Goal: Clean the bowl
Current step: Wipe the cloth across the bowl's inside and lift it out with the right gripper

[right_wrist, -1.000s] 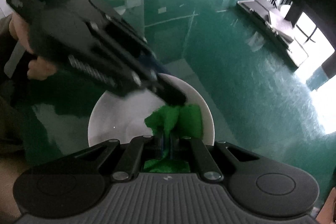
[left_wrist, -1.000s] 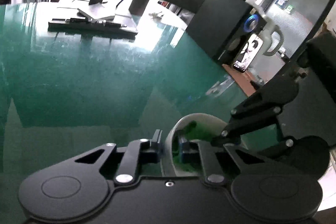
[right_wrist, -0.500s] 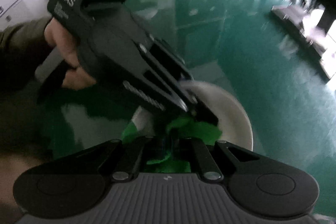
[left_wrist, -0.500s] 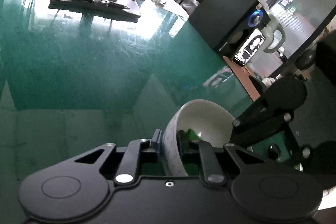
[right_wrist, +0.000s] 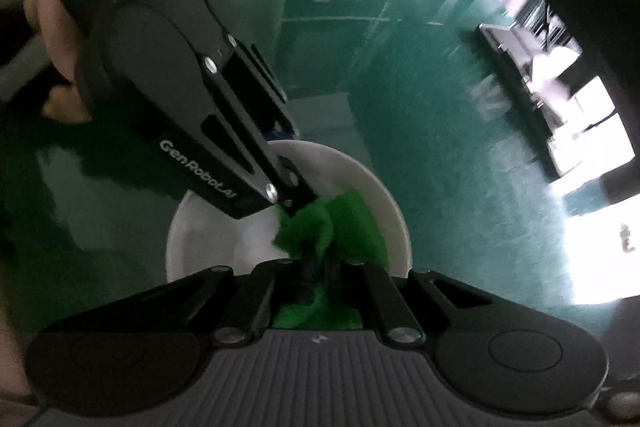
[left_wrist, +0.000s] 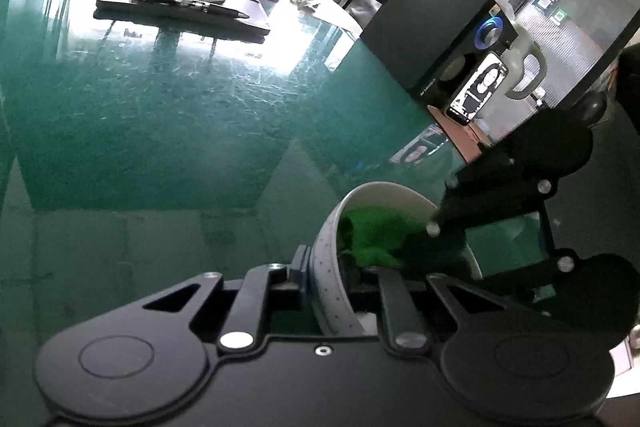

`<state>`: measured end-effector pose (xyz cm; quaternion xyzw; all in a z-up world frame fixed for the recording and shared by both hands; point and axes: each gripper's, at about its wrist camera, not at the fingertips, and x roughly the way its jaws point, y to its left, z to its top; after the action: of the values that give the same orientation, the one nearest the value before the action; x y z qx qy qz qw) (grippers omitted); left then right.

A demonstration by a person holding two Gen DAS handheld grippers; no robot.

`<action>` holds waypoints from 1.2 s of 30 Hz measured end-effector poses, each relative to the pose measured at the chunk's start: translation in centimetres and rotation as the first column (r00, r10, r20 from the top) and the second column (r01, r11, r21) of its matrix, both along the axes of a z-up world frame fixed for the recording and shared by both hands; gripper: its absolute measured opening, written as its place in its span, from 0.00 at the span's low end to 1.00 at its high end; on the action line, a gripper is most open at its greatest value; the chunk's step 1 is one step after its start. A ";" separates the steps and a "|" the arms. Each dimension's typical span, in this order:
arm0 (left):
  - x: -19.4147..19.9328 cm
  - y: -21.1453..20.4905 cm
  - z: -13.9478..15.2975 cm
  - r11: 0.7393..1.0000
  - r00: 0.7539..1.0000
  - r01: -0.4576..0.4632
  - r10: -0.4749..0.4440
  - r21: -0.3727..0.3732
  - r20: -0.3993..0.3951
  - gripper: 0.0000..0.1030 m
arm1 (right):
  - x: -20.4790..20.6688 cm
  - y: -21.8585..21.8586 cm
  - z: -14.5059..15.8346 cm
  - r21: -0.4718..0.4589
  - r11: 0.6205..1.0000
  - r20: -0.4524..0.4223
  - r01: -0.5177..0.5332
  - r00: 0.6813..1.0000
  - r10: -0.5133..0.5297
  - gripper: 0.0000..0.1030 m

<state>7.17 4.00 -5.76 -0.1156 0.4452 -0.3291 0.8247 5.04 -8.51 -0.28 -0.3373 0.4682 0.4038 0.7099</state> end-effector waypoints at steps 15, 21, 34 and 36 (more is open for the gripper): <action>-1.1 -0.7 0.3 0.998 0.998 -0.060 0.059 0.031 0.035 0.17 | -5.7 -10.1 4.7 0.391 0.885 0.191 0.254 0.918 -0.348 0.04; -1.7 -1.3 0.6 0.994 0.995 -0.087 0.083 0.063 0.061 0.18 | -7.5 -14.1 2.4 0.691 0.635 0.007 0.347 0.874 -0.485 0.04; -2.5 -2.1 1.0 0.988 0.993 -0.100 0.092 0.116 0.078 0.19 | -9.5 -9.6 -3.3 0.702 0.646 -0.051 0.300 0.926 -0.375 0.00; -2.6 -2.3 1.1 0.987 0.993 -0.095 0.084 0.130 0.086 0.20 | -9.8 -10.1 -3.2 0.694 0.652 -0.051 0.307 0.923 -0.381 0.00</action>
<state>4.57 1.75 -4.68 -0.0666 0.4271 -0.2655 0.8618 -4.75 -18.61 -3.50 0.0266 0.3035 0.3892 0.8693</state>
